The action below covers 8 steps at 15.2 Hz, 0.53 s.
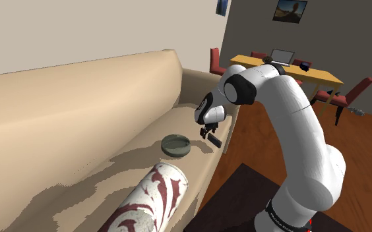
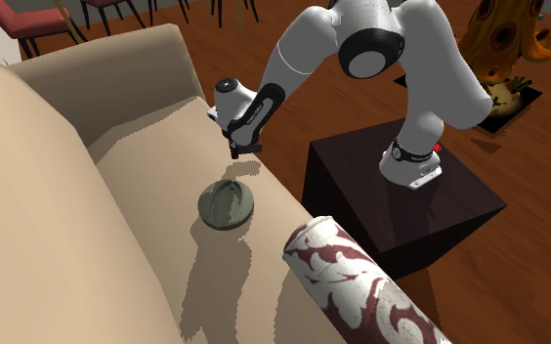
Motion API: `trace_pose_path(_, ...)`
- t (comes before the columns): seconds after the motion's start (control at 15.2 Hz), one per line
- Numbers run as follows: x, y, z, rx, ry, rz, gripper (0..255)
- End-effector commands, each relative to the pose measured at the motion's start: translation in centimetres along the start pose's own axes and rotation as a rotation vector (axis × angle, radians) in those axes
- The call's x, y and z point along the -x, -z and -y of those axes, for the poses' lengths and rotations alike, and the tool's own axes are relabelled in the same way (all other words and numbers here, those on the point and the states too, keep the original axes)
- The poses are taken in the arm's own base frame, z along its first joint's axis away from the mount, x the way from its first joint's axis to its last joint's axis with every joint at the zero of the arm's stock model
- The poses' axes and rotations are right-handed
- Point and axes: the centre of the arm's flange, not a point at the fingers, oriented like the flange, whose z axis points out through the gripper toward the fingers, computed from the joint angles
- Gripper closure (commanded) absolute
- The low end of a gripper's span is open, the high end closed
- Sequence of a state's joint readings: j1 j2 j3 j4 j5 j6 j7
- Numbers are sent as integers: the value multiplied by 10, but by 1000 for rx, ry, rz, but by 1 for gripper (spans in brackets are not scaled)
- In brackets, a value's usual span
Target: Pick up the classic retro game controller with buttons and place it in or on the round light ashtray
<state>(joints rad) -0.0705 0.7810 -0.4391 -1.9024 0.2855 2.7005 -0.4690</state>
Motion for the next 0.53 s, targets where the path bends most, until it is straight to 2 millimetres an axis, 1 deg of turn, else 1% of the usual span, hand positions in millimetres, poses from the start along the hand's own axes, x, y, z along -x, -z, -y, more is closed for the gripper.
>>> trace_pose_path(0.0, 0, 0, 0, 0, 0, 0, 0)
trace_pose_path(0.2, 0, 0, 0, 0, 0, 0, 0)
trace_pose_path(0.26, 0, 0, 0, 0, 0, 0, 255)
trace_pose_path(0.46, 0, 0, 0, 0, 0, 0, 255)
